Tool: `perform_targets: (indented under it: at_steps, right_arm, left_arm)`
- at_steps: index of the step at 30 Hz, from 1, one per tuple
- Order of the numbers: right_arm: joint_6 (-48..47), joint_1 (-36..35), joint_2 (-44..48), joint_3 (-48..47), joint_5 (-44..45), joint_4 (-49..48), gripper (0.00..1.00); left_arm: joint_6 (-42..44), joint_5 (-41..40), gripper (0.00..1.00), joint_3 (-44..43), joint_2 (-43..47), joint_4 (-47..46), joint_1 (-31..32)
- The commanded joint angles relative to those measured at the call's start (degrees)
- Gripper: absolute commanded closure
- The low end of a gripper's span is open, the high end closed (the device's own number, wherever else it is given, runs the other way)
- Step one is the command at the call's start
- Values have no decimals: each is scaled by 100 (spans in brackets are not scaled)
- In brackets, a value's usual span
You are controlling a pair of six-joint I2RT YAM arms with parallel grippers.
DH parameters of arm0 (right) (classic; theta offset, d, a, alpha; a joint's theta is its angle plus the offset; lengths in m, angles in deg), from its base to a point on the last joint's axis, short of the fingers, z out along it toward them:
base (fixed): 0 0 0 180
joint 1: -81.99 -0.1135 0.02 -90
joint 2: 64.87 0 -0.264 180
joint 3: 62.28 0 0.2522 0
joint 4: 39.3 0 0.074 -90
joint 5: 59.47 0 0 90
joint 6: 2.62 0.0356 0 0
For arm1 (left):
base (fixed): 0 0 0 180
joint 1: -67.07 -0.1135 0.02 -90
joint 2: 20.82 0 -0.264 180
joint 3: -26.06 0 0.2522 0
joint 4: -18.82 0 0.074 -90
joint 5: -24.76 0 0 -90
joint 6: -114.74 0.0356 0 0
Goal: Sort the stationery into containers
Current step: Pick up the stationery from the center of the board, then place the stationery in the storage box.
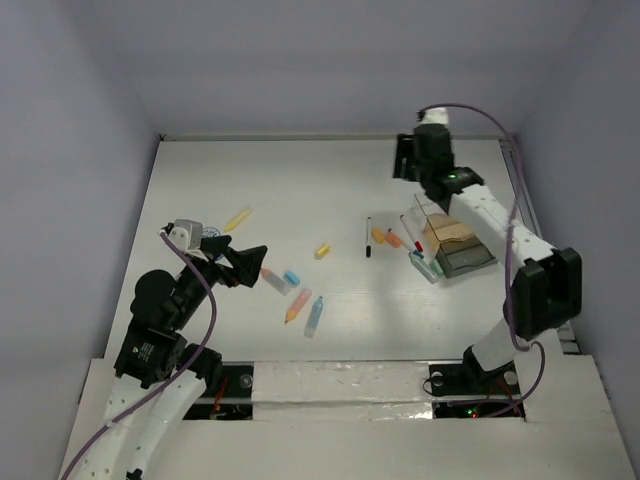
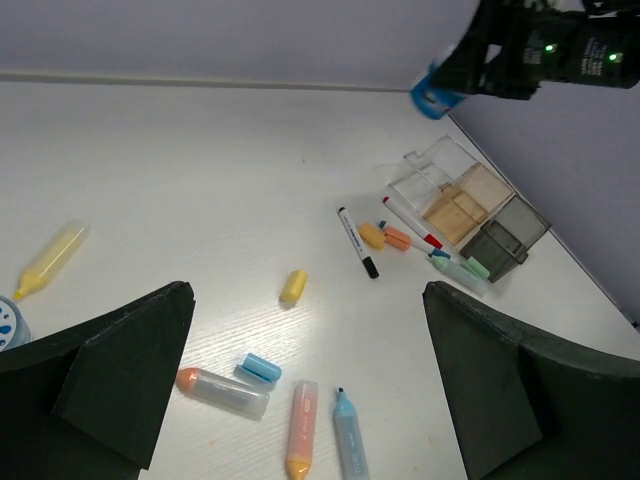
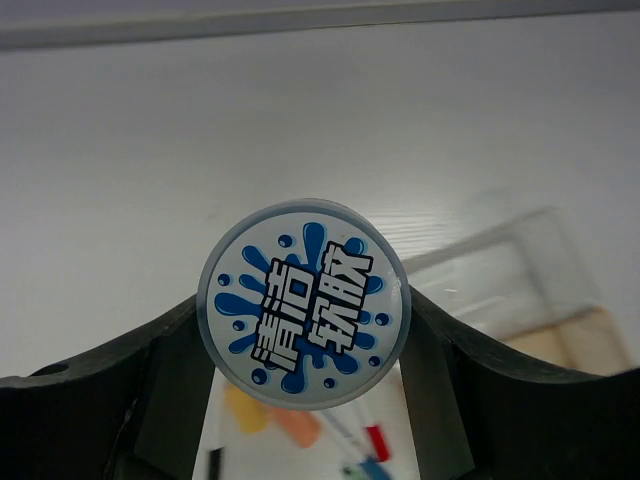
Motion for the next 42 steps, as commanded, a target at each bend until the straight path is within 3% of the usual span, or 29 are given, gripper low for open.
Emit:
perform_targets:
  at_steps: [1, 9, 25, 30, 36, 40, 41, 42]
  right_arm:
    - [294, 915, 471, 622, 94, -273, 70]
    - [295, 2147, 324, 790, 41, -352, 70]
    - [365, 2314, -486, 544, 322, -572, 67]
    - [391, 2314, -644, 518, 296, -616, 48]
    - [409, 2367, -759, 351, 269, -563, 36]
    - [365, 2367, -724, 219, 261, -493, 14]
    - [365, 2367, -671, 175, 226, -449, 2]
    - [374, 2367, -636, 131, 191, -431, 0]
  left_arm:
    - [38, 77, 1, -32, 76, -316, 65]
    - [30, 59, 1, -32, 68, -299, 118]
    - [30, 68, 1, -23, 76, -307, 170]
    - [30, 68, 1, -23, 68, -308, 170]
    - [30, 68, 1, -23, 59, -308, 170]
    - [30, 59, 1, -23, 50, -308, 170]
    - [21, 59, 1, -23, 41, -299, 170]
    - [21, 59, 1, -23, 33, -299, 170]
